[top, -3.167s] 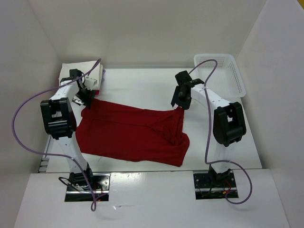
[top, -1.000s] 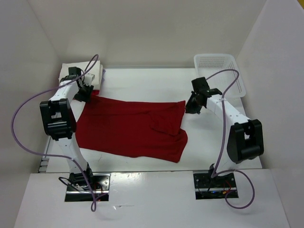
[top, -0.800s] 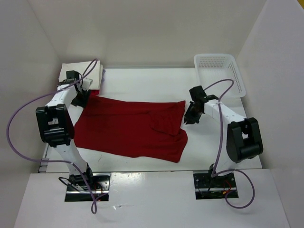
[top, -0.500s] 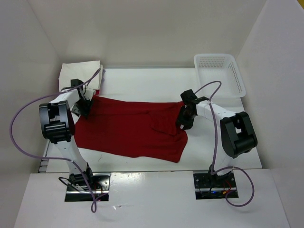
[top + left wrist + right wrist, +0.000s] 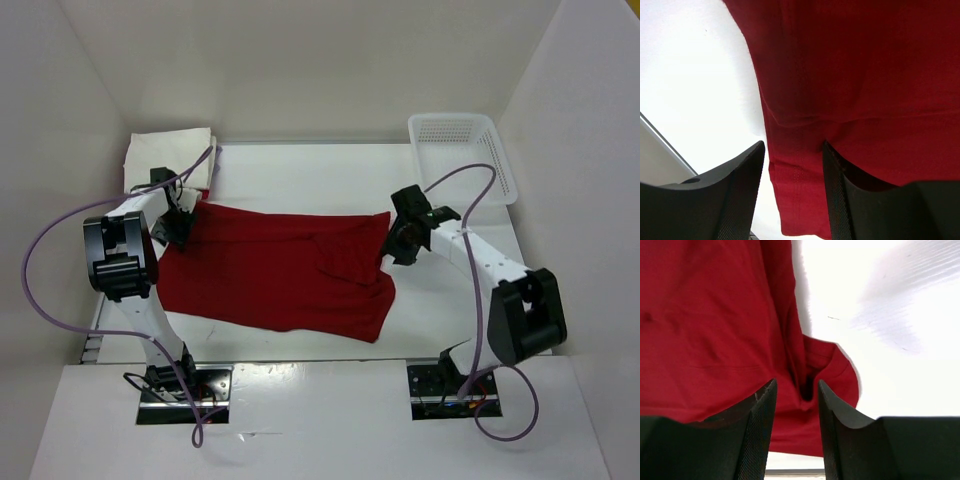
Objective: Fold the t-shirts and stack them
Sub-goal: Fold the flattened tshirt in 1/3 of the way
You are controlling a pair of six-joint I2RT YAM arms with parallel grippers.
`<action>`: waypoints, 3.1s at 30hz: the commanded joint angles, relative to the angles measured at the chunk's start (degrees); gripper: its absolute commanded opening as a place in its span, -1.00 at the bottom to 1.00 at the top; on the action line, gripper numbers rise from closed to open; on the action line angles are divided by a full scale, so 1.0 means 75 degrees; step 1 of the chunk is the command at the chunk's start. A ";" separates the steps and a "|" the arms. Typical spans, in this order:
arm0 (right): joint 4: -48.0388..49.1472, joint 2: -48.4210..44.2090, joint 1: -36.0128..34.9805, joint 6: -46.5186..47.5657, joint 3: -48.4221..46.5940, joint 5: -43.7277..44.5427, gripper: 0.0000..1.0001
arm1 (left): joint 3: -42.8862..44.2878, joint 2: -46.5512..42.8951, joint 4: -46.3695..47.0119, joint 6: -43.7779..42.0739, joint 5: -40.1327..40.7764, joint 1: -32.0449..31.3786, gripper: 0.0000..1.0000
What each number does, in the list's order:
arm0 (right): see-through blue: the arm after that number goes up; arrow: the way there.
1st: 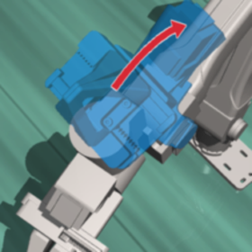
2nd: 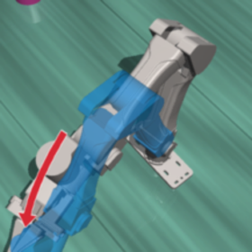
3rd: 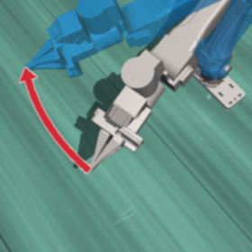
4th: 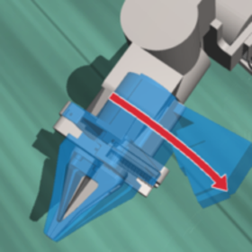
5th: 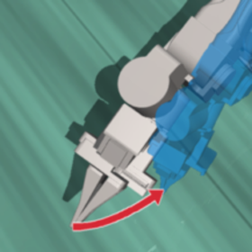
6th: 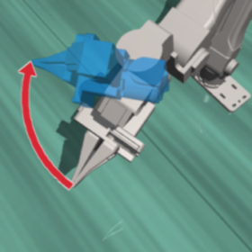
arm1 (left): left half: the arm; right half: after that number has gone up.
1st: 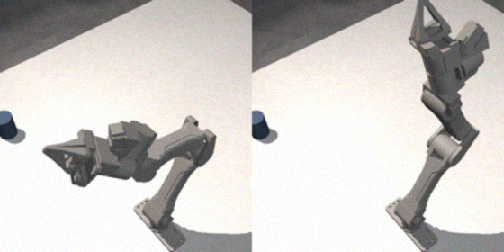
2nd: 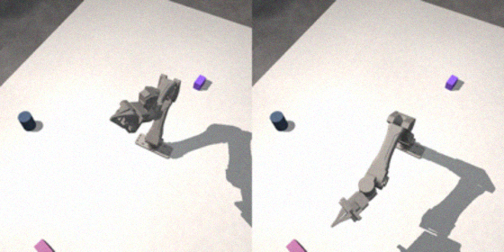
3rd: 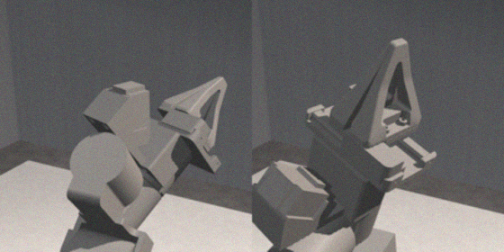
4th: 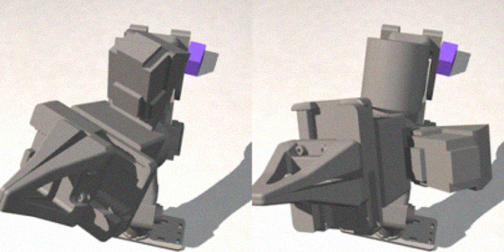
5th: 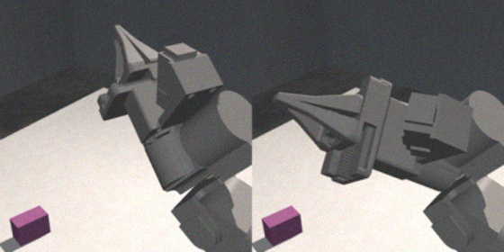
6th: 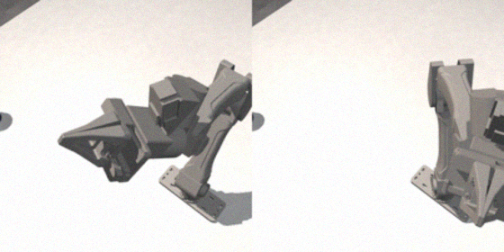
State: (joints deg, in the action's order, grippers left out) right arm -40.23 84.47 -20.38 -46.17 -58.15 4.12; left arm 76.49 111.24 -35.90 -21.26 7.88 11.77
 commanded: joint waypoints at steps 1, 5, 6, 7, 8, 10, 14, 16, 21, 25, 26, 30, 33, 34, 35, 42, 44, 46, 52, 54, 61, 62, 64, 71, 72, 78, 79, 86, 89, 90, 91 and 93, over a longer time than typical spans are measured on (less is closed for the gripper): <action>-0.0507 -0.0329 -0.0048 -0.0394 0.0041 0.0633 -0.13 | -0.0167 -0.0020 0.0087 -0.0178 0.0192 0.0036 0.15; -0.0462 0.0721 0.0081 -0.0149 0.0253 0.0530 -0.54 | -0.0167 0.0144 0.0087 -0.0178 0.0121 0.0036 0.15; -0.0379 0.0935 0.0081 -0.0056 0.0253 0.0320 -0.54 | -0.0167 0.0144 0.0087 -0.0178 0.0121 0.0036 0.15; -0.0274 0.1123 0.0081 0.0154 0.0172 0.0179 -0.54 | -0.0167 0.0214 0.0087 -0.0178 0.0052 0.0036 0.15; -0.0111 0.1345 0.0081 0.0226 0.0171 0.0084 -0.48 | -0.0167 0.0215 0.0087 -0.0178 0.0051 0.0036 0.15; -0.0016 0.1428 0.0081 0.0296 0.0171 -0.0009 -0.37 | -0.0167 0.0215 0.0087 -0.0178 0.0051 0.0036 0.15; 0.0136 0.1429 0.0081 0.0391 0.0171 -0.0010 -0.08 | -0.0331 0.0144 0.0169 -0.0178 0.0051 0.0036 0.15; 0.0137 0.1429 0.0081 0.0473 0.0101 -0.0010 -0.06 | -0.0331 0.0144 0.0169 -0.0178 0.0051 0.0036 0.15; 0.0207 0.1804 0.0081 0.0637 -0.0040 0.0060 0.00 | -0.0331 0.0144 0.0169 -0.0178 0.0051 0.0036 0.15; 0.0102 0.2272 0.0081 0.0707 -0.0040 0.0060 -0.08 | -0.0401 0.0144 0.0240 -0.0178 0.0121 0.0036 0.15; 0.0102 0.2343 0.0081 0.0707 0.0030 -0.0358 -0.29 | -0.0402 0.0144 0.0240 -0.0178 0.0121 0.0036 0.15; 0.0500 0.2286 0.0700 0.0299 0.0755 -0.0889 -1.00 | -0.0402 0.0144 0.0240 -0.0178 0.0121 0.0036 0.12; -0.0071 0.1525 0.0772 -0.0077 0.0757 -0.0096 -1.00 | -0.0402 0.0144 0.0240 -0.0248 0.0121 0.0036 -0.34; -0.0306 0.1071 0.0842 -0.0356 0.0757 0.0511 -1.00 | -0.0483 0.0144 0.0240 -0.0248 0.0202 0.0036 -0.50; -0.0575 0.0846 0.0843 -0.0487 0.0757 0.0668 -1.00 | -0.0484 0.0144 0.0240 -0.0248 0.0203 0.0036 -0.63; -0.1104 -0.0339 0.0690 -0.2103 0.1565 0.0681 -1.00 | -0.0811 0.0144 0.0404 -0.0178 0.0274 0.0106 -1.00; -0.1233 -0.0667 0.0480 -0.2641 0.1787 0.0762 -1.00 | -0.0941 0.0144 0.0404 -0.0178 0.0356 0.0106 -1.00; -0.1386 -0.1159 0.0410 -0.2889 0.1940 0.0844 -1.00 | -0.1186 0.0062 0.0404 -0.0107 0.0507 0.0106 -1.00; -0.1678 -0.1933 0.0409 -0.3499 0.2023 0.0926 -0.59 | -0.1257 -0.0172 0.0263 -0.0107 0.0508 0.0106 -1.00; -0.1760 -0.2283 0.0246 -0.3500 0.1848 0.1113 -0.52 | -0.1257 -0.0172 0.0182 -0.0107 0.0508 0.0106 -1.00; -0.0639 -0.1822 0.0209 -0.1772 0.0454 0.1854 -0.20 | -0.1327 -0.0172 0.0029 -0.0107 0.0508 0.0106 -0.96; -0.0056 -0.1492 0.0279 -0.1464 0.0371 0.1702 -0.20 | -0.1327 -0.0172 -0.0052 -0.0107 0.0508 0.0106 -0.96; 0.0265 -0.0696 0.0350 -0.0936 0.0045 0.1525 -0.20 | -0.1245 -0.0172 -0.0123 -0.0107 0.0508 0.0106 -0.96; 0.1050 0.1709 0.0350 -0.0325 -0.0473 0.1198 -0.59 | -0.1175 -0.0172 -0.0264 -0.0107 0.0660 0.0106 -0.94; 0.1202 0.1710 0.0350 -0.0243 -0.0473 0.1116 -0.59 | -0.1175 -0.0172 -0.0264 -0.0107 0.0742 0.0106 -0.94; 0.1872 0.1711 0.0070 0.0074 -0.0332 0.0154 -0.82 | -0.1035 -0.0102 -0.0416 -0.0037 0.0742 0.0106 -0.94; 0.1872 0.1711 -0.0024 0.0005 -0.0333 0.0154 -0.86 | -0.1034 -0.0102 -0.0416 -0.0037 0.0742 0.0106 -0.94; 0.1989 0.2061 -0.0703 -0.0371 -0.0415 -0.0268 -0.86 | -0.1104 -0.0031 -0.0416 -0.0037 0.0894 0.0106 -0.92; 0.1919 0.2366 -0.1067 -0.0371 -0.0857 0.0000 -0.88 | -0.1105 -0.0031 -0.0346 -0.0107 0.0964 0.0106 -0.92; 0.1837 0.2541 -0.1265 -0.0371 -0.1011 0.0210 -0.88 | -0.1105 -0.0031 -0.0346 -0.0107 0.0965 0.0106 -0.92; 0.1767 0.2635 -0.1371 -0.0371 -0.1163 0.0294 -0.88 | -0.1105 -0.0031 -0.0346 -0.0107 0.0965 0.0106 -0.92; 0.1661 0.2858 -0.1640 -0.0371 -0.1562 0.0458 -0.88 | -0.1105 -0.0031 -0.0346 -0.0107 0.0965 0.0106 -0.92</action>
State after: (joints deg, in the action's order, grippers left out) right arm -28.47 104.20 -29.58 -48.36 -64.84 4.71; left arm 69.65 108.53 -34.98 -22.39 15.86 11.79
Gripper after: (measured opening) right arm 0.062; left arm 0.042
